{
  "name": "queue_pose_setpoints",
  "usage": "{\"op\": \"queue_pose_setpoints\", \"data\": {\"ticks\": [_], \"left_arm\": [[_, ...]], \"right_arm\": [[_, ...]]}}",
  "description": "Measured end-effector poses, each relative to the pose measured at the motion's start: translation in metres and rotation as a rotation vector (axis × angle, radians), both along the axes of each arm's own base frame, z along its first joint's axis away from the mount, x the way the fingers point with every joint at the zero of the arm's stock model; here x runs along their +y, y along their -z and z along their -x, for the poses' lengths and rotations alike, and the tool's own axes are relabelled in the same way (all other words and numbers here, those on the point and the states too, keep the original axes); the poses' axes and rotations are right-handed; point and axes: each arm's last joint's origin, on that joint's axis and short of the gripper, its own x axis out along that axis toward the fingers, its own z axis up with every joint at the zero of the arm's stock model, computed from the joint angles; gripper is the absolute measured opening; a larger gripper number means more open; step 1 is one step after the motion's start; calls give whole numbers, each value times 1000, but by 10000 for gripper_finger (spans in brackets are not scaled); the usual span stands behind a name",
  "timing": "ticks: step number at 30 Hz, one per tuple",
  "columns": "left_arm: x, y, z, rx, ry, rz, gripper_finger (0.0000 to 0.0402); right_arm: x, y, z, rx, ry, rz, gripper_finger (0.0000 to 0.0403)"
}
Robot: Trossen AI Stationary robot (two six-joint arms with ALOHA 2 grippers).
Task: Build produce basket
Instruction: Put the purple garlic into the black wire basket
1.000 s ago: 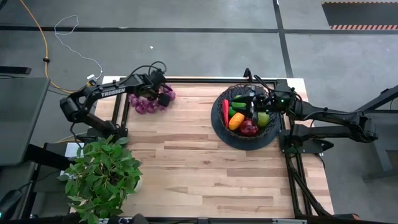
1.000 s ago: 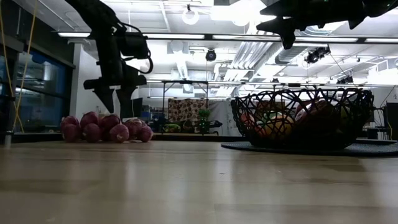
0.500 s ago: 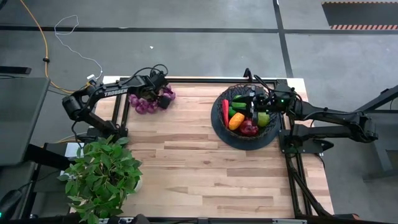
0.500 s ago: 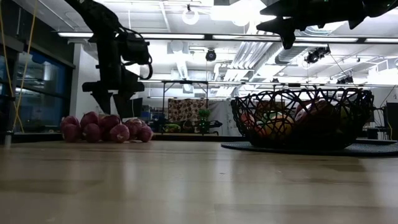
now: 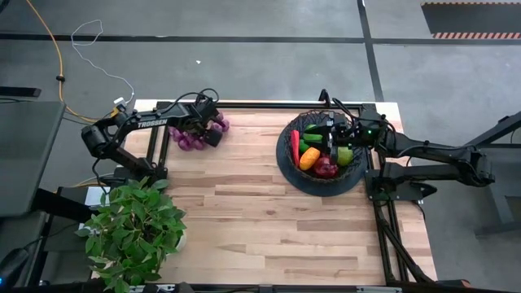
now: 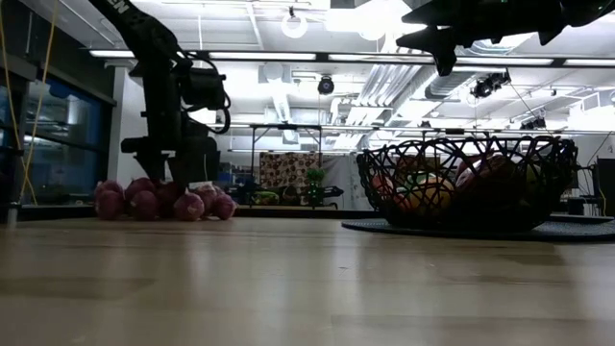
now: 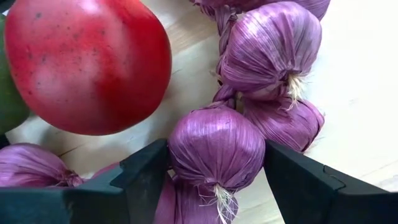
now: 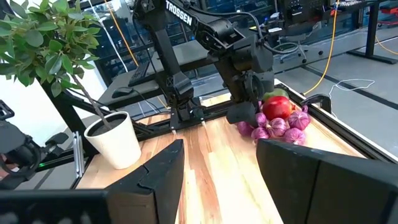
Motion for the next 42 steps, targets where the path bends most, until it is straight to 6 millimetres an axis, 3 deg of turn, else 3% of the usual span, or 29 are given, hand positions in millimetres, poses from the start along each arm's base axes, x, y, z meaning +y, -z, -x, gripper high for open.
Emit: {"op": "queue_pose_setpoints", "data": {"ticks": [4, 10, 13, 23, 32, 36, 42], "left_arm": [[0, 0, 0, -5, 2, 5, 225], [-2, -2, 0, -41, 11, 30, 142], [-3, -10, 0, -75, 17, 28, 120], [-10, -78, 5, -289, 40, -140, 141], [-42, -139, 15, -542, 142, -324, 139], [-60, -158, 12, -670, 235, -397, 141], [-85, -174, -3, -790, 435, -477, 142]], "right_arm": [[0, 0, 0, 0, 0, 0, 183], [0, 0, 0, 0, 0, 0, 183], [0, 0, 0, 0, 0, 0, 183], [0, -4, 0, -36, 0, 12, 183], [-2, -10, -6, -127, 2, -57, 183], [-3, -15, -18, -143, -11, -81, 183], [0, -33, -48, -101, -67, 33, 183]]}}
